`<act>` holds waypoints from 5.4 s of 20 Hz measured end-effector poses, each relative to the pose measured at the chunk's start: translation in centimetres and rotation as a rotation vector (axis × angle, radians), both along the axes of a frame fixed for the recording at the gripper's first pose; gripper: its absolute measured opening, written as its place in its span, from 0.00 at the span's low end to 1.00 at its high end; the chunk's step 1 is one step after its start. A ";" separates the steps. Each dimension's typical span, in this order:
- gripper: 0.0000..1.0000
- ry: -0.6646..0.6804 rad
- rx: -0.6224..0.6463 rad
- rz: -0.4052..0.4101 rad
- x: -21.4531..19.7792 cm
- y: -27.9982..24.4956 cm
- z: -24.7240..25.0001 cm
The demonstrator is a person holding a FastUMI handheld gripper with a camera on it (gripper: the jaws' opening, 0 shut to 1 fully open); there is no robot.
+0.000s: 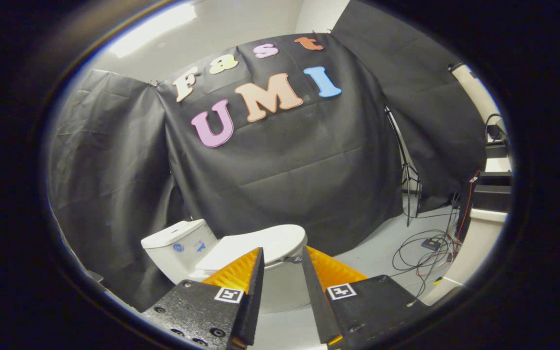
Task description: Open the toilet lid.
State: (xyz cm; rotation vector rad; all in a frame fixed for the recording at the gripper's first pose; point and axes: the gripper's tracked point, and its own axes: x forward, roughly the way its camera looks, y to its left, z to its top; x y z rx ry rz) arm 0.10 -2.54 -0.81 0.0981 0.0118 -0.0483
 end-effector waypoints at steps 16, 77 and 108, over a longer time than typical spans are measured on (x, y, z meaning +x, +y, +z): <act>0.48 -0.110 0.490 0.064 9.6 1.0 0.9; 0.04 -0.075 0.437 -0.026 28.8 15.7 8.1; 0.08 0.019 -0.306 0.222 31.4 45.4 9.0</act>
